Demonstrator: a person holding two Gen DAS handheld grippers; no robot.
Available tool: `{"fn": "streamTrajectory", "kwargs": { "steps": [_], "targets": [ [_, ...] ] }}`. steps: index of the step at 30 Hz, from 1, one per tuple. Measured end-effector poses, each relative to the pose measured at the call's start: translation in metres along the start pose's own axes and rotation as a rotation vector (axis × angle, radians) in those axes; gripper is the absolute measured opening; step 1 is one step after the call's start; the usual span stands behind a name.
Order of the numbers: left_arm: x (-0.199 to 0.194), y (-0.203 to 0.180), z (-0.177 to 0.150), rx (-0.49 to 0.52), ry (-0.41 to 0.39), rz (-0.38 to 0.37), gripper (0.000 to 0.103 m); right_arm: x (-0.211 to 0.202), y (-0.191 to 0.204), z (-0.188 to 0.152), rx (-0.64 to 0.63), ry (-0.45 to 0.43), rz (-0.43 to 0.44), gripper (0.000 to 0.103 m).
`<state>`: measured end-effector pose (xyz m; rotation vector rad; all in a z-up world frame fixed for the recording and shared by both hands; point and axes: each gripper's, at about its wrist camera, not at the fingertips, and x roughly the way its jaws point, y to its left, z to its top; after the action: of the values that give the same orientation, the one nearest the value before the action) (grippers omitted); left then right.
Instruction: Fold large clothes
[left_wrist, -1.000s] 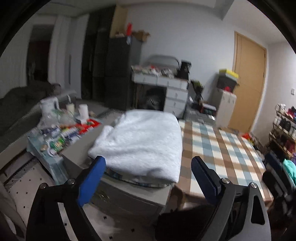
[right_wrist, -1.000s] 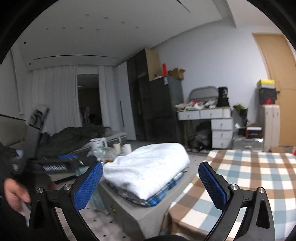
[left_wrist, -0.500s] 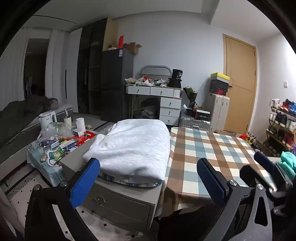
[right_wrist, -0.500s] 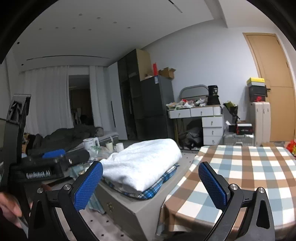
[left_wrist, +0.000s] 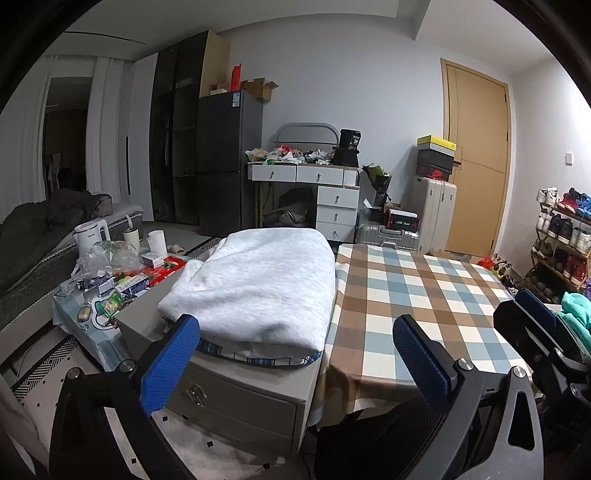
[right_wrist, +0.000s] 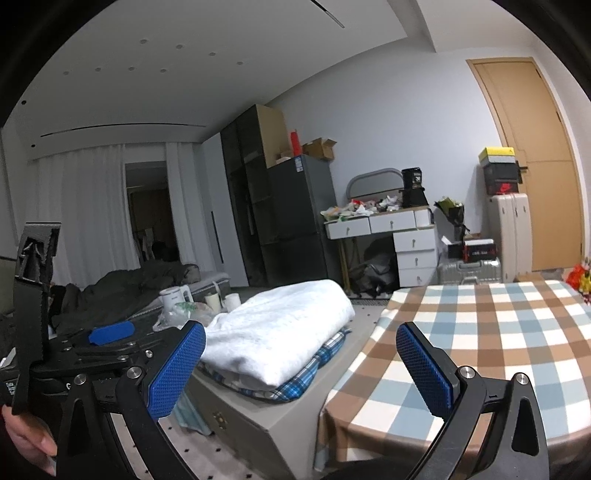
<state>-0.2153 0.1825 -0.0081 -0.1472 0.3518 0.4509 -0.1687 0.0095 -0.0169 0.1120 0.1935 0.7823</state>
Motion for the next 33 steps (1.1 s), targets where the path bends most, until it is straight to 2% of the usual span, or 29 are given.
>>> {"fn": "streamTrajectory", "kwargs": {
  "steps": [33],
  "targets": [
    [0.0011, -0.0047, 0.0067, 0.026, 0.028, -0.012, 0.102, -0.0069, 0.0085, 0.0016, -0.009, -0.016, 0.000, 0.103]
  ]
}}
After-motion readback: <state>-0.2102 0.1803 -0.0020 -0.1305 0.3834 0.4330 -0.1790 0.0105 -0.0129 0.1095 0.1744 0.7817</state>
